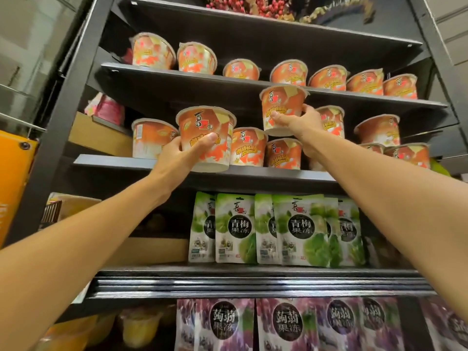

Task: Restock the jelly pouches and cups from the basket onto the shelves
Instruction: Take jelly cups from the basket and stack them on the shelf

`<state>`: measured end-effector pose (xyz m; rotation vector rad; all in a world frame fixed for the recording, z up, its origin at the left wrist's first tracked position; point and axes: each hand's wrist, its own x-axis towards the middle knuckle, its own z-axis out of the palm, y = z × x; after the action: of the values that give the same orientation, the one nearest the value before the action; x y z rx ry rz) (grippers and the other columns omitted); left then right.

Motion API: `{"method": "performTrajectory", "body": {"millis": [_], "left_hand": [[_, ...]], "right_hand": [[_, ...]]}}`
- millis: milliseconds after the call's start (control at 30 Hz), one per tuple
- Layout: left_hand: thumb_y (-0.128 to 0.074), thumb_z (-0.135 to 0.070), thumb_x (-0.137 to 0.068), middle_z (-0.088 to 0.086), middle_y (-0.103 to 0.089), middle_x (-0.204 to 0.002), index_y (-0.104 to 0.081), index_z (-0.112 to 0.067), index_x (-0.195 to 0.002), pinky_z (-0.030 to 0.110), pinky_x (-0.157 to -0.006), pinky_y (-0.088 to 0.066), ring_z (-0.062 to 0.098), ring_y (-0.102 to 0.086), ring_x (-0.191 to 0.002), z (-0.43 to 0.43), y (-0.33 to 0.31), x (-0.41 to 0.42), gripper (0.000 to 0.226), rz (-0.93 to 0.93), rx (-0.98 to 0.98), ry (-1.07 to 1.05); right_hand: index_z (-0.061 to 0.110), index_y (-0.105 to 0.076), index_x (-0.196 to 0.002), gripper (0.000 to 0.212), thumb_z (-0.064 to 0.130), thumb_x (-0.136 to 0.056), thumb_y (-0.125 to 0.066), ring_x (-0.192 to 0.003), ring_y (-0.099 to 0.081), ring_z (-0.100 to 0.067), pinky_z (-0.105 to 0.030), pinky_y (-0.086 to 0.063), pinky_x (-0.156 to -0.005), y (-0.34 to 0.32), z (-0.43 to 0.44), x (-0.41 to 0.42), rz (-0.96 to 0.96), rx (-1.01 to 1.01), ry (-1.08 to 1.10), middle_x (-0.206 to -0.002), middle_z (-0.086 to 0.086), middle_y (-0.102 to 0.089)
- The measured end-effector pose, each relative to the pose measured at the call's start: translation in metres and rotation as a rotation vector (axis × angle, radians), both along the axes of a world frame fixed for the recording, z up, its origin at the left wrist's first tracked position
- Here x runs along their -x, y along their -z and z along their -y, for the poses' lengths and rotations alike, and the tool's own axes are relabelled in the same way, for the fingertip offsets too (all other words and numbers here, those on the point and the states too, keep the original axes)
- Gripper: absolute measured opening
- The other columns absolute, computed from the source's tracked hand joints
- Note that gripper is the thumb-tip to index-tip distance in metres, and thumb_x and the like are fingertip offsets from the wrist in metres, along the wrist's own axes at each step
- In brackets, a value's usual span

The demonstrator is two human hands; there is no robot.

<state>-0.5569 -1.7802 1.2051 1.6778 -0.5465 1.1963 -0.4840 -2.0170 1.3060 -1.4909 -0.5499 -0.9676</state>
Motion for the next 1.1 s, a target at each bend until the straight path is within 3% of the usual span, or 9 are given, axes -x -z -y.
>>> {"method": "performTrajectory", "body": {"millis": [133, 300, 433, 500, 600, 667, 767, 900, 1100], "left_hand": [[-0.065, -0.077, -0.063, -0.013, -0.068, -0.104, -0.057, -0.027, -0.123, 0.016, -0.072, -0.037, 0.0, -0.062, -0.095, -0.002, 0.001, -0.003, 0.078, 0.003, -0.012, 0.008], [-0.063, -0.076, -0.06, -0.012, -0.07, -0.107, -0.059, -0.028, -0.121, 0.018, -0.076, -0.039, 0.003, -0.064, -0.1, -0.005, 0.002, -0.002, 0.077, -0.006, -0.039, 0.002], [-0.061, -0.073, -0.063, -0.011, -0.069, -0.109, -0.059, -0.027, -0.122, 0.016, -0.074, -0.038, 0.004, -0.063, -0.101, -0.005, 0.003, 0.0, 0.075, -0.01, -0.051, 0.003], [-0.061, -0.072, -0.064, -0.01, -0.068, -0.111, -0.057, -0.026, -0.124, 0.017, -0.074, -0.037, 0.005, -0.062, -0.103, -0.005, 0.002, 0.002, 0.076, -0.024, -0.05, 0.01], [-0.068, -0.072, -0.064, -0.008, -0.069, -0.111, -0.058, -0.024, -0.123, 0.017, -0.074, -0.038, 0.006, -0.062, -0.104, -0.002, 0.001, 0.006, 0.077, -0.035, -0.037, 0.019], [-0.068, -0.07, -0.059, -0.009, -0.071, -0.103, -0.062, -0.022, -0.118, 0.016, -0.072, -0.04, 0.003, -0.065, -0.096, 0.002, -0.001, 0.01, 0.076, -0.005, -0.009, 0.009], [-0.067, -0.069, -0.054, -0.01, -0.071, -0.097, -0.063, -0.021, -0.112, 0.015, -0.069, -0.043, 0.001, -0.067, -0.087, 0.012, -0.015, 0.019, 0.075, 0.035, 0.02, 0.001], [-0.072, -0.063, -0.068, -0.006, -0.067, -0.107, -0.058, -0.023, -0.116, 0.021, -0.073, -0.044, 0.008, -0.063, -0.099, 0.033, -0.053, 0.027, 0.064, 0.056, 0.025, 0.007], [-0.077, -0.064, -0.066, -0.004, -0.059, -0.122, -0.051, -0.022, -0.133, 0.018, -0.074, -0.038, 0.011, -0.053, -0.107, 0.065, -0.105, 0.023, 0.082, 0.045, -0.001, -0.195]], "right_hand": [[0.015, -0.033, -0.144, 0.087, 0.057, -0.078, -0.071, -0.125, -0.052, -0.028, -0.044, -0.045, -0.101, -0.01, -0.012, -0.011, -0.062, 0.113, 0.14, -0.14, -0.008, -0.05], [0.012, -0.014, -0.152, 0.103, 0.068, -0.079, -0.061, -0.131, -0.045, -0.037, -0.052, -0.042, -0.106, -0.018, -0.024, -0.027, -0.171, 0.237, 0.305, -0.149, -0.015, -0.039], [0.011, -0.02, -0.151, 0.099, 0.073, -0.08, -0.054, -0.136, -0.037, -0.037, -0.051, -0.037, -0.106, -0.008, -0.023, -0.035, -0.141, 0.255, 0.455, -0.151, -0.017, -0.032], [0.009, -0.037, -0.14, 0.078, 0.062, -0.086, -0.056, -0.128, -0.042, -0.033, -0.045, -0.041, -0.1, 0.009, -0.022, -0.034, 0.07, 0.176, 0.546, -0.138, -0.015, -0.046], [0.011, -0.055, -0.099, 0.025, 0.036, -0.095, -0.052, -0.086, -0.055, -0.022, -0.033, -0.046, -0.07, 0.046, -0.018, -0.033, 0.473, 0.086, 0.564, -0.091, -0.007, -0.058], [0.012, -0.053, -0.08, 0.026, 0.03, -0.097, -0.045, -0.065, -0.053, -0.02, -0.031, -0.042, -0.055, 0.065, -0.013, -0.034, 0.496, 0.227, 0.496, -0.072, -0.003, -0.056], [0.013, -0.052, -0.06, 0.041, 0.027, -0.097, -0.042, -0.057, -0.053, -0.023, -0.03, -0.035, -0.051, 0.078, -0.007, -0.037, 0.471, 0.404, 0.518, -0.059, -0.002, -0.053], [0.014, -0.05, -0.065, 0.032, 0.026, -0.094, -0.044, -0.065, -0.051, -0.021, -0.03, -0.034, -0.052, 0.083, -0.009, -0.036, 0.442, 0.464, 0.541, -0.065, 0.001, -0.051], [0.019, -0.052, -0.079, 0.021, 0.031, -0.093, -0.043, -0.071, -0.055, -0.022, -0.035, -0.045, -0.061, 0.085, -0.005, -0.038, 0.388, 0.537, 0.543, -0.077, -0.001, -0.057]]}}
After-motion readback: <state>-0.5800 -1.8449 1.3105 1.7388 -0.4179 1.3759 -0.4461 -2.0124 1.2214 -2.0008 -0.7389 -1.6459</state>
